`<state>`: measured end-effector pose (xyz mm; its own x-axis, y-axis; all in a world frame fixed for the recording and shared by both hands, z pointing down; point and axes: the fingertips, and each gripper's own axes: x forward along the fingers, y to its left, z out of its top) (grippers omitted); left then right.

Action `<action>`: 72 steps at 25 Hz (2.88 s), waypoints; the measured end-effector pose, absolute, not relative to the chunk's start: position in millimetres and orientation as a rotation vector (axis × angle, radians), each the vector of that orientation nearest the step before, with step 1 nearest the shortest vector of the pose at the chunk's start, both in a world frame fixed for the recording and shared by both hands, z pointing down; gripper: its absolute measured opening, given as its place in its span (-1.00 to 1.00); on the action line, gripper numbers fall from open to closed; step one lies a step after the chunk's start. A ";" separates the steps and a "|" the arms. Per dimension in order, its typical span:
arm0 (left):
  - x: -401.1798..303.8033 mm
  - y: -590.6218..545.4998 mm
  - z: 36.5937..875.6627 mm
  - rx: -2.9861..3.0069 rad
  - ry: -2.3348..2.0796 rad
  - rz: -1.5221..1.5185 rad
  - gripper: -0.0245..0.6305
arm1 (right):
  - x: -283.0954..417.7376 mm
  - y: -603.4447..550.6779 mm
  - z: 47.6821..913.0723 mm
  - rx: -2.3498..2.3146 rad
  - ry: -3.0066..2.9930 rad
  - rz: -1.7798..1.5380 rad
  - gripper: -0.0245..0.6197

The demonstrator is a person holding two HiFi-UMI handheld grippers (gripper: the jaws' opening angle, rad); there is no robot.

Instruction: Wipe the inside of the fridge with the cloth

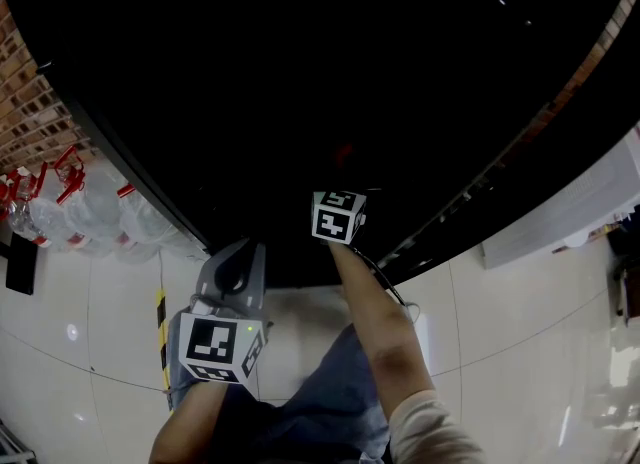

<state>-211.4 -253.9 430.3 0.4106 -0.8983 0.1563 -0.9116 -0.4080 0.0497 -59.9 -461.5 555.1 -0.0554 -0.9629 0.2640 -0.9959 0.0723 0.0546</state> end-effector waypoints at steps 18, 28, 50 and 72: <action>-173.3 -219.6 397.8 2.598 -1.531 0.015 -0.94 | -33.7 -334.8 531.7 1.983 -2.104 0.155 -0.71; -163.4 -209.1 396.7 2.596 -1.506 0.019 -0.94 | -27.3 -294.5 509.0 1.996 -2.156 0.133 -0.71; -73.1 -216.7 374.6 2.554 -1.484 0.161 -0.94 | -13.0 -189.3 359.5 1.662 -2.704 0.079 -0.70; 14.6 -181.2 233.6 2.434 -1.787 -0.157 -0.94 | 93.5 -151.3 195.6 1.263 -3.011 -0.192 -0.70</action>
